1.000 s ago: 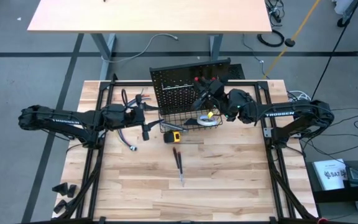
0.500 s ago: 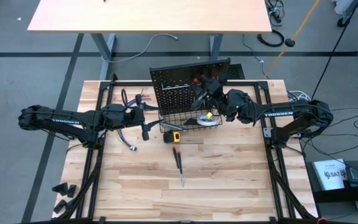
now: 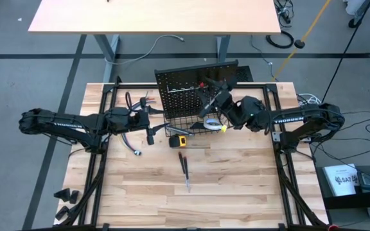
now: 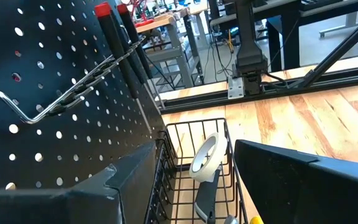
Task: Hang tools onto peg board
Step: Hang the black screwdriver onto the pegboard
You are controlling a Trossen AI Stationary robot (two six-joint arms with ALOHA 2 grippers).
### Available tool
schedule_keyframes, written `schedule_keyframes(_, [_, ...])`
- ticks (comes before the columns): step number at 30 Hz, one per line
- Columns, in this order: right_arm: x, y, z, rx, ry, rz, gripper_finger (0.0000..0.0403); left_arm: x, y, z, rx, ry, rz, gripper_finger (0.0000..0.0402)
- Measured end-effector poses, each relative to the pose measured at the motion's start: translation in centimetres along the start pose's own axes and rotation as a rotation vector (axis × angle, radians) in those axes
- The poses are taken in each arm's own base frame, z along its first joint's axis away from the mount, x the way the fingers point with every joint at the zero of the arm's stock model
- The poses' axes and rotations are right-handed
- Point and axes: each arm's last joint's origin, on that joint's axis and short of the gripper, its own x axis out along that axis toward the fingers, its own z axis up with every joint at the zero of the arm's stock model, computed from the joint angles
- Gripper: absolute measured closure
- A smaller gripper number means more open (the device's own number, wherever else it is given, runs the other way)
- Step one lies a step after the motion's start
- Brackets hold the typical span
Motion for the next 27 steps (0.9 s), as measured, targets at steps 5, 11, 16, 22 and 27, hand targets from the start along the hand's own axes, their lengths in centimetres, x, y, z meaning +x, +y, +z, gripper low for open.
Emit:
schedule_keyframes(5, [-0.9,1.0,0.7,0.026,-0.027,0.036,0.0160,0.0,0.0,0.0,0.000,0.000,-0.003,0.0175])
schedule_keyframes(11, [-2.6,3.4,0.4,0.102,0.057,0.197,0.0160,-0.1,-0.6,0.1,0.026,-0.054,-0.188,0.0175])
schedule_keyframes(16, [-4.0,5.6,-0.6,0.211,0.167,0.493,0.0160,-0.2,-1.1,0.1,0.027,-0.083,-0.357,0.0175])
schedule_keyframes(22, [-5.2,9.0,-3.4,0.339,0.347,0.696,0.0160,-0.3,-1.4,-0.2,0.019,-0.066,-0.434,0.0175])
schedule_keyframes(27, [-5.9,12.4,-7.5,0.430,0.535,0.701,0.0160,-0.5,-2.2,-0.6,-0.016,-0.004,-0.491,0.0175])
